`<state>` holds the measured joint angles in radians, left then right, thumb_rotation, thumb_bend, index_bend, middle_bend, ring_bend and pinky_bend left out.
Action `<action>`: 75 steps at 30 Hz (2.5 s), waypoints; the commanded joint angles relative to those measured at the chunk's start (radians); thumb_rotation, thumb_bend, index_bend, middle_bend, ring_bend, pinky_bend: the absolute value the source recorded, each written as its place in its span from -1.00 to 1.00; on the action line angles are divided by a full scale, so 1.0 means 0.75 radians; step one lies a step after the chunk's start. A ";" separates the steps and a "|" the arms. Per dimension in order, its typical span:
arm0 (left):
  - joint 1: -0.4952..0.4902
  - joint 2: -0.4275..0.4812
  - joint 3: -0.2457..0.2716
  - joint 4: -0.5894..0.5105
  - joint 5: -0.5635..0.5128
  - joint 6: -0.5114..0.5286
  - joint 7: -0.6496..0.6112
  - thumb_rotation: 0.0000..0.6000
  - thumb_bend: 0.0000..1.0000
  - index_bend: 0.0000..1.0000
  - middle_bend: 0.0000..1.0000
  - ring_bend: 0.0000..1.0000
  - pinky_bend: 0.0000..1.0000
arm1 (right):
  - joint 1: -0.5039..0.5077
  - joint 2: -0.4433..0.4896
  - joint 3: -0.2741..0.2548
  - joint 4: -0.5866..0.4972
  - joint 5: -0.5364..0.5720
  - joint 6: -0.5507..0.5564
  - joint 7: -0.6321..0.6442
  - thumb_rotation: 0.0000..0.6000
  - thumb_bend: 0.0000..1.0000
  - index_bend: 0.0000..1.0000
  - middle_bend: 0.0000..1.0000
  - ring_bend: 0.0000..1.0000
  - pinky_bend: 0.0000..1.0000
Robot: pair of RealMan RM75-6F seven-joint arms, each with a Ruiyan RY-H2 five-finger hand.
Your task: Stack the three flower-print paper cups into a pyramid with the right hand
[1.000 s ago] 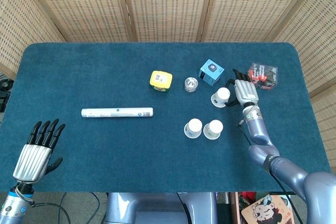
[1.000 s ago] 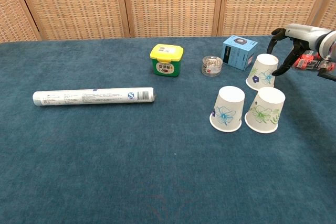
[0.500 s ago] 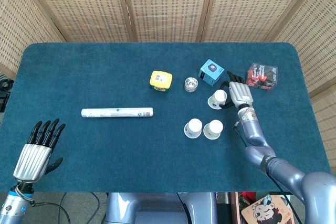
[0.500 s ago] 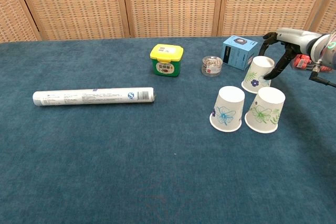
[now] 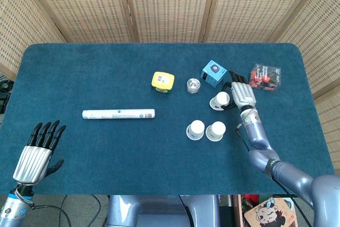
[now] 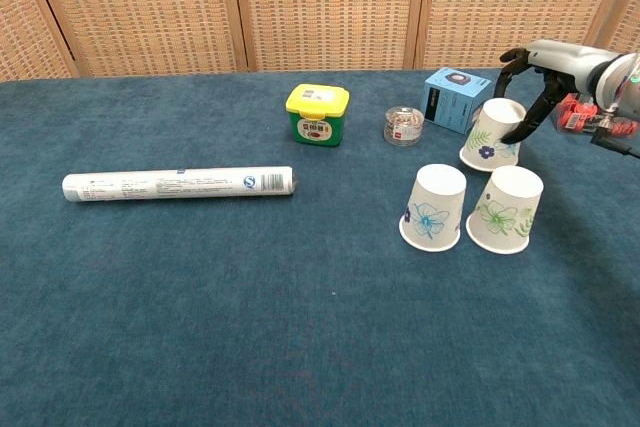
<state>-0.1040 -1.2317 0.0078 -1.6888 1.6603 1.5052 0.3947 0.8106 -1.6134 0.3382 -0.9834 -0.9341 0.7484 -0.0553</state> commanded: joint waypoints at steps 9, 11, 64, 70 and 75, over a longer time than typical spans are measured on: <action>0.000 0.008 0.013 -0.008 0.023 0.004 -0.014 1.00 -0.59 -1.00 -1.00 -1.00 -1.00 | -0.090 0.334 0.043 -0.607 0.043 0.273 -0.247 1.00 -0.76 0.02 -0.87 -1.00 -1.00; 0.000 0.009 0.014 -0.008 0.027 0.005 -0.018 1.00 -0.59 -1.00 -1.00 -1.00 -1.00 | -0.100 0.361 0.043 -0.677 0.054 0.311 -0.286 1.00 -0.76 0.02 -0.87 -1.00 -1.00; 0.016 0.036 0.032 -0.029 0.090 0.035 -0.057 1.00 -0.59 -1.00 -1.00 -1.00 -1.00 | -0.189 0.438 -0.142 -1.210 0.105 0.561 -0.550 1.00 -0.76 0.02 -0.90 -1.00 -1.00; 0.017 0.038 0.033 -0.029 0.092 0.036 -0.060 1.00 -0.59 -1.00 -1.00 -1.00 -1.00 | -0.178 0.415 -0.149 -1.211 0.118 0.557 -0.562 1.00 -0.76 0.02 -0.90 -1.00 -1.00; 0.017 0.037 0.032 -0.029 0.095 0.038 -0.058 1.00 -0.59 -1.00 -1.00 -1.00 -1.00 | -0.170 0.399 -0.143 -1.195 0.117 0.556 -0.555 1.00 -0.76 0.02 -0.90 -1.00 -1.00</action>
<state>-0.0911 -1.2037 0.0316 -1.7107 1.7310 1.5334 0.3510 0.6814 -1.3116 0.2288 -1.8831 -0.8454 1.1660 -0.4732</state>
